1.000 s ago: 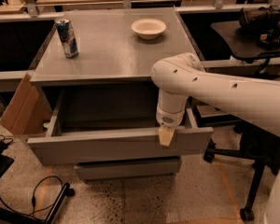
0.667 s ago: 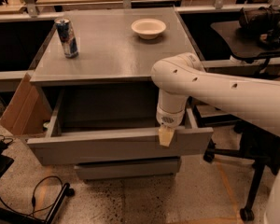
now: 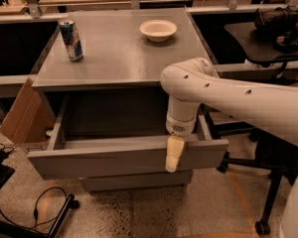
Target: Open top drawer
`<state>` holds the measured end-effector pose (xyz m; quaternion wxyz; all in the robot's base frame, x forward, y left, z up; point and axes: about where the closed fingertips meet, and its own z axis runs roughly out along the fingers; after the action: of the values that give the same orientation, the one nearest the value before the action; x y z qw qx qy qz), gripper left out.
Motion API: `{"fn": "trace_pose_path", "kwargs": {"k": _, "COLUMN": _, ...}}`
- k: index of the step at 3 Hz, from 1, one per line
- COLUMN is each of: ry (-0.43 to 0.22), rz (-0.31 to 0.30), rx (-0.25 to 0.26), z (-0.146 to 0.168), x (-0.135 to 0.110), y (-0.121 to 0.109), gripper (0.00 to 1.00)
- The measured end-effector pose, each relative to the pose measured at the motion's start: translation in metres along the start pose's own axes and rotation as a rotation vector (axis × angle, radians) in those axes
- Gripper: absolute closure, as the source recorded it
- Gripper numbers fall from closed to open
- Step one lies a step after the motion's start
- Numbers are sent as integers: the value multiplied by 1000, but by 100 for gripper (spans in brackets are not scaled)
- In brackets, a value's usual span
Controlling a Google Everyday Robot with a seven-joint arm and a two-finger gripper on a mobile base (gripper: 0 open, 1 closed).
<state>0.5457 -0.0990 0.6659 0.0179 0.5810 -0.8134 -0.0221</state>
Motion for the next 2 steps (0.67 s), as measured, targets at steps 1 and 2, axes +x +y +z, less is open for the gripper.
{"fn": "trace_pose_path", "kwargs": {"k": 1, "ry": 1, "rz": 5, "rx": -2, "z": 0, "x": 4, "y": 8, "gripper": 0}}
{"fn": "trace_pose_path", "kwargs": {"k": 2, "ry": -11, "rz": 50, "rx": -37, "z": 0, "x": 16, "y": 47, "gripper": 18}}
